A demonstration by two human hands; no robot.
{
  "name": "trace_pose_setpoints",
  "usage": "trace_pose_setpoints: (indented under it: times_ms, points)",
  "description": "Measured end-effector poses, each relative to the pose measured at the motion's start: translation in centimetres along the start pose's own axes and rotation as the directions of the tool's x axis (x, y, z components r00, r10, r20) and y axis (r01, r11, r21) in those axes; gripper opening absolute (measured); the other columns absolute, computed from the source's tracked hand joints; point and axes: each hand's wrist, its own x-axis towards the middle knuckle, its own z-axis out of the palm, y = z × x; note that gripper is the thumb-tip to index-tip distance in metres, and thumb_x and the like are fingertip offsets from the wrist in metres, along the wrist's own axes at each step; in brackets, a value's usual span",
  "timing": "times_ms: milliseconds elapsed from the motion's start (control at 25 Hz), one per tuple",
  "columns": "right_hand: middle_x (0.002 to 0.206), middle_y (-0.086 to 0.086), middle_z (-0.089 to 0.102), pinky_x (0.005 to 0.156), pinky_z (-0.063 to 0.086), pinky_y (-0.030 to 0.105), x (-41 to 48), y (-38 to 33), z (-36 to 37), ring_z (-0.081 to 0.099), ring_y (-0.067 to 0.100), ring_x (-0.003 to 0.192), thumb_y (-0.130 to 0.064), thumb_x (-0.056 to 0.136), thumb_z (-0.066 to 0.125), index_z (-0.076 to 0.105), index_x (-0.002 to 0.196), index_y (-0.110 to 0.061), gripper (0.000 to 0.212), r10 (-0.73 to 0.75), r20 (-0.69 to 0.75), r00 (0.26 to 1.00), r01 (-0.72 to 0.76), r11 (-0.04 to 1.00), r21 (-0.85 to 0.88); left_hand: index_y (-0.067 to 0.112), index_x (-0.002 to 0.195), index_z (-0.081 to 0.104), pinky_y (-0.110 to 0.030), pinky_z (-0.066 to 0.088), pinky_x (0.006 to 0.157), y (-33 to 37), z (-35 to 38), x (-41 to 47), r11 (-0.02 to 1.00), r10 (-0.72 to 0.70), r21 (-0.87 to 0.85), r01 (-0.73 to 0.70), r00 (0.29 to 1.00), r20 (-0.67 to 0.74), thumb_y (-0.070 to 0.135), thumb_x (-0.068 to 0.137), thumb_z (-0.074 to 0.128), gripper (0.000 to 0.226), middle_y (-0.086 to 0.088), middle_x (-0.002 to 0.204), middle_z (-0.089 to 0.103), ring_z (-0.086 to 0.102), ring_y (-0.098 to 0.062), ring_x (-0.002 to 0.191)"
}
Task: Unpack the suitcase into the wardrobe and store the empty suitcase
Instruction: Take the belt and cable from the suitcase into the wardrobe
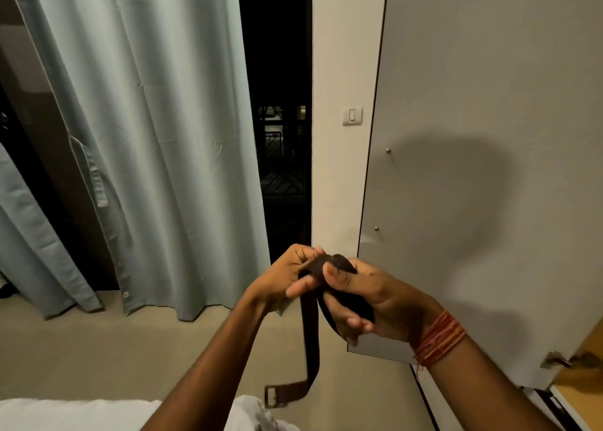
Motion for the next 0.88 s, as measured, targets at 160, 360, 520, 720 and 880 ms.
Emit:
trace_pose_setpoints:
  times_ms: [160, 360, 520, 720, 880]
  points:
    - [0.077, 0.01, 0.071, 0.047, 0.053, 0.028, 0.8, -1.0, 0.6, 0.066, 0.017, 0.054, -0.032, 0.091, 0.045, 0.067, 0.105, -0.008, 0.036, -0.215, -0.312, 0.925, 0.281, 0.942, 0.185, 0.019, 0.094, 0.061, -0.028, 0.056, 0.059, 0.3, 2.1, -0.7, 0.941, -0.126, -0.326, 0.09, 0.988, -0.09, 0.042, 0.103, 0.021, 0.047, 0.006, 0.055, 0.058, 0.061, -0.01, 0.052]
    - [0.106, 0.009, 0.072, 0.074, 0.058, 0.032, 1.8, -1.1, -0.1, 0.071, 0.024, 0.089, -0.033, 0.093, 0.04, 0.051, 0.13, -0.012, 0.045, -0.376, -0.517, 0.769, 0.481, 0.873, 0.079, 0.01, 0.101, 0.06, -0.028, 0.053, 0.068, -1.4, 2.5, -2.1, 0.978, -0.198, -0.063, 0.199, 0.98, 0.021, 0.042, 0.095, 0.042, 0.036, -0.006, 0.079, 0.067, 0.065, -0.019, 0.067]
    - [0.115, -0.001, 0.068, 0.088, 0.051, 0.02, 2.2, -0.3, -1.3, 0.066, 0.015, 0.105, -0.031, 0.094, 0.043, 0.038, 0.14, -0.019, 0.047, -0.551, -0.582, 0.598, 0.373, 0.834, -0.407, 0.011, 0.097, 0.059, -0.03, 0.052, 0.065, -2.8, 3.1, -3.8, 0.973, -0.231, 0.001, 0.231, 0.973, 0.02, 0.031, 0.091, 0.059, 0.021, 0.002, 0.064, 0.057, 0.057, -0.013, 0.058]
    - [0.094, 0.003, 0.065, 0.074, 0.054, 0.029, 1.5, 2.9, -1.0, 0.065, 0.018, 0.083, -0.046, 0.1, 0.027, 0.051, 0.125, -0.019, 0.044, -0.365, -0.36, 0.859, -0.422, -0.104, -0.901, 0.022, 0.078, 0.053, -0.011, 0.04, 0.054, -0.9, 2.5, -2.7, 0.77, -0.172, 0.61, 0.188, 0.981, -0.085, 0.019, 0.084, 0.069, 0.017, 0.011, 0.064, 0.049, 0.05, -0.005, 0.056]
    - [0.074, 0.002, 0.056, 0.066, 0.047, 0.033, 0.5, 2.8, -1.9, 0.055, 0.017, 0.067, -0.071, 0.088, 0.014, 0.05, 0.082, -0.018, 0.064, -0.206, -0.505, 0.838, -0.526, -0.064, -0.848, 0.017, 0.088, 0.068, -0.017, 0.04, 0.057, 0.4, 1.1, -1.5, 0.487, -0.039, 0.871, 0.071, 0.997, -0.059, 0.013, 0.086, 0.062, 0.008, 0.001, 0.081, 0.064, 0.058, -0.011, 0.07]
